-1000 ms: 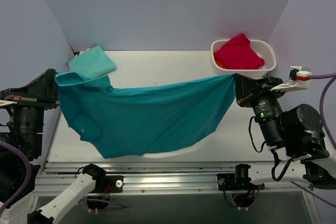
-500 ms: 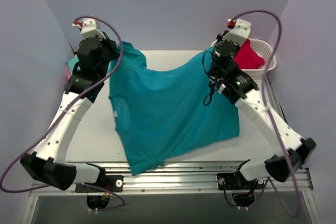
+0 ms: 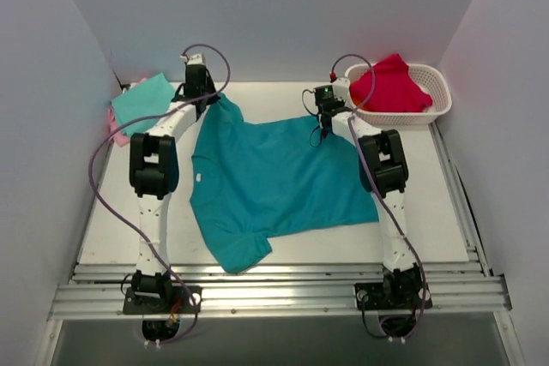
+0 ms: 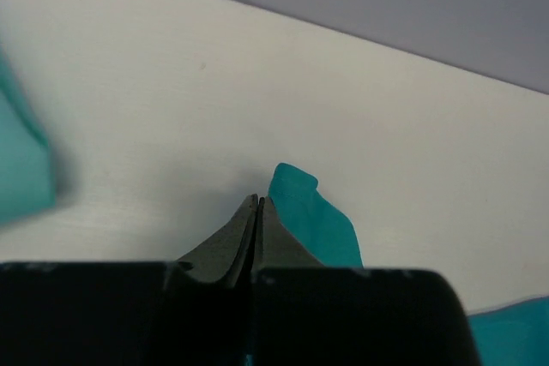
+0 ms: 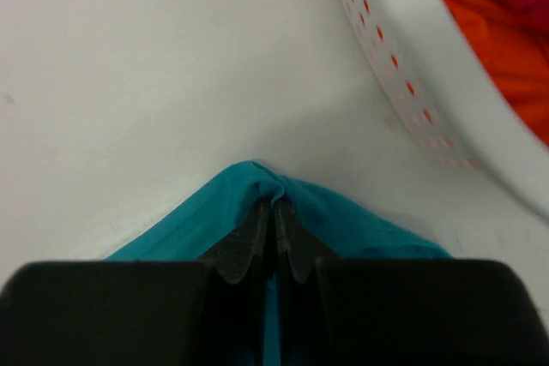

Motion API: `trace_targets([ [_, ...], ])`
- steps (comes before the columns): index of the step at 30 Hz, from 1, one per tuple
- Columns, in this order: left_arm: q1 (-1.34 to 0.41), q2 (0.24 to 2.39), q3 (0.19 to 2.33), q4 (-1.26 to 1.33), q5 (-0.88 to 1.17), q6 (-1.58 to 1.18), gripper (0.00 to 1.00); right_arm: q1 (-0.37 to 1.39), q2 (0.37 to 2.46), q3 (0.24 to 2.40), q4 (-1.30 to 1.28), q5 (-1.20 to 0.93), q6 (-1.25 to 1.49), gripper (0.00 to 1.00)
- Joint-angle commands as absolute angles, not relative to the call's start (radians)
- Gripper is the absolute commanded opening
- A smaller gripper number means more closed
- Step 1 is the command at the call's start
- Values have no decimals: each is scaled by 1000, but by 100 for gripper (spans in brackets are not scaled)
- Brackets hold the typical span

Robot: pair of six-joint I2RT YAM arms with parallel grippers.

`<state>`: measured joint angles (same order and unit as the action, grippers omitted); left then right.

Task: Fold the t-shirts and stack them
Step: Flatten out the tshirt

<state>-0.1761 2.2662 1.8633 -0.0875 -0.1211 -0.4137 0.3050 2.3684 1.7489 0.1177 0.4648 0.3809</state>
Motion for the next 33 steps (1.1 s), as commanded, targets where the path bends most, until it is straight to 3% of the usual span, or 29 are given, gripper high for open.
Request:
trace_targets([
  [1, -158, 2458, 2179, -156, -43, -387, 2, 287, 2416, 1969, 134, 439, 403, 0],
  [5, -144, 2666, 2561, -261, 0, -379, 2, 275, 2514, 2117, 121, 433, 397, 0],
  [11, -121, 2780, 2678, -238, 28, -379, 3, 264, 2588, 2220, 169, 448, 403, 2],
  [12, -112, 2780, 2675, -226, 23, -379, 10, 262, 2595, 2226, 170, 462, 403, 7],
  [13, -109, 2780, 2669, -215, 23, -377, 44, 261, 2597, 2238, 169, 477, 410, 18],
  [14, -104, 2778, 2666, -204, 25, -373, 70, 259, 2597, 2241, 170, 495, 408, 54],
  [15, -95, 2770, 2666, -193, 12, -368, 90, 259, 2594, 2243, 170, 508, 410, 70],
  [16, -91, 2761, 2665, -189, 9, -368, 95, 259, 2592, 2250, 166, 518, 405, 84],
  [17, -87, 2751, 2663, -183, -3, -364, 94, 259, 2588, 2253, 164, 528, 403, 100],
  [20, -74, 2674, 2637, -175, -93, -359, 94, 264, 2554, 2250, 146, 589, 388, 100],
  [24, -67, 2412, 2472, -112, -187, -347, 94, 273, 2441, 2153, 149, 681, 368, 100],
  [28, -84, 2110, 2148, -48, -239, -377, 94, 291, 2188, 1903, 242, 780, 390, 100],
  [33, -173, 1725, 1590, 24, -296, -442, 95, 377, 1900, 1574, 337, 903, 374, 100],
])
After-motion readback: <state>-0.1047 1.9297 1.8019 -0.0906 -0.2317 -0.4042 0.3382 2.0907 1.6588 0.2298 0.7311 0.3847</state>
